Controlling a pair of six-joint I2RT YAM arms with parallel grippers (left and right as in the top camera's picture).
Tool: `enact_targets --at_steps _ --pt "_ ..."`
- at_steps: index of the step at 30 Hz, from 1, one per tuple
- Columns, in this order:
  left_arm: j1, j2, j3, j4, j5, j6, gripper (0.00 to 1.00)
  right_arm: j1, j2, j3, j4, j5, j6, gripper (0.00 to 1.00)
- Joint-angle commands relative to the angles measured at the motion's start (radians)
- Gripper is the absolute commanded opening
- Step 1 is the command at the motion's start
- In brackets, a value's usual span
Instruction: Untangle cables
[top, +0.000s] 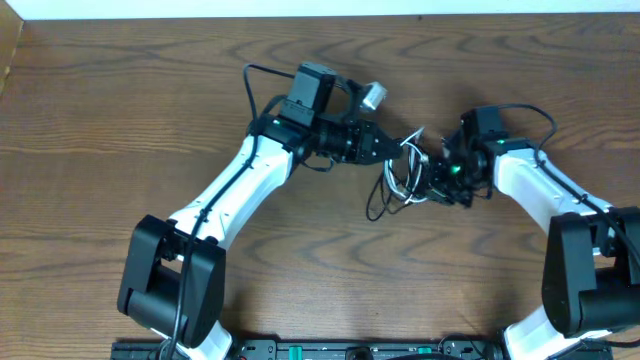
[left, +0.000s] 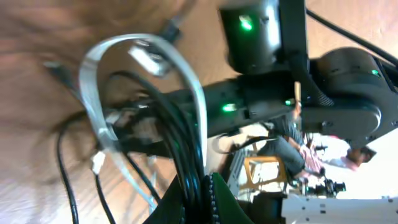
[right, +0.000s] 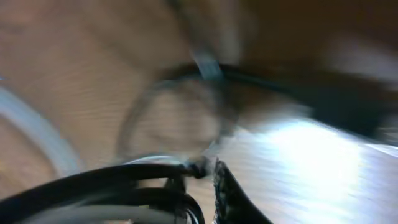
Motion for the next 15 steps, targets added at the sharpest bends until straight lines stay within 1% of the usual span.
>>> enact_targets --at_steps 1,2,3,5,6,7,9,10,12,15 --pt "0.074 -0.014 0.013 0.018 0.032 0.000 0.08 -0.105 0.000 -0.008 -0.062 0.221 -0.079 0.14" --pt "0.084 -0.014 0.013 0.019 0.032 0.000 0.07 -0.134 -0.001 -0.008 -0.082 0.221 -0.098 0.16" --pt "0.091 -0.014 0.013 0.019 0.031 0.001 0.07 -0.156 -0.001 -0.008 -0.096 0.220 -0.109 0.21" --pt "0.100 -0.014 0.013 0.019 0.031 0.007 0.08 -0.194 -0.001 -0.008 -0.121 0.218 -0.131 0.25" --pt "0.101 -0.014 0.013 0.019 0.031 0.008 0.07 -0.210 -0.001 -0.008 -0.126 0.196 -0.161 0.30" --pt "0.101 -0.014 0.013 0.019 0.031 0.008 0.08 -0.220 -0.001 -0.008 -0.127 0.158 -0.204 0.35" --pt "0.101 -0.014 0.013 0.019 0.031 0.007 0.07 -0.233 -0.001 -0.005 -0.139 0.100 -0.258 0.51" --pt "0.101 -0.014 0.013 0.019 0.031 0.008 0.08 -0.238 -0.001 0.000 -0.151 0.088 -0.277 0.52" --pt "0.101 -0.014 0.013 0.019 0.031 0.008 0.08 -0.249 -0.001 0.025 -0.197 0.101 -0.314 0.51" --pt "0.111 -0.014 0.013 0.020 0.026 0.012 0.07 -0.267 -0.001 0.076 -0.273 0.205 -0.310 0.42"
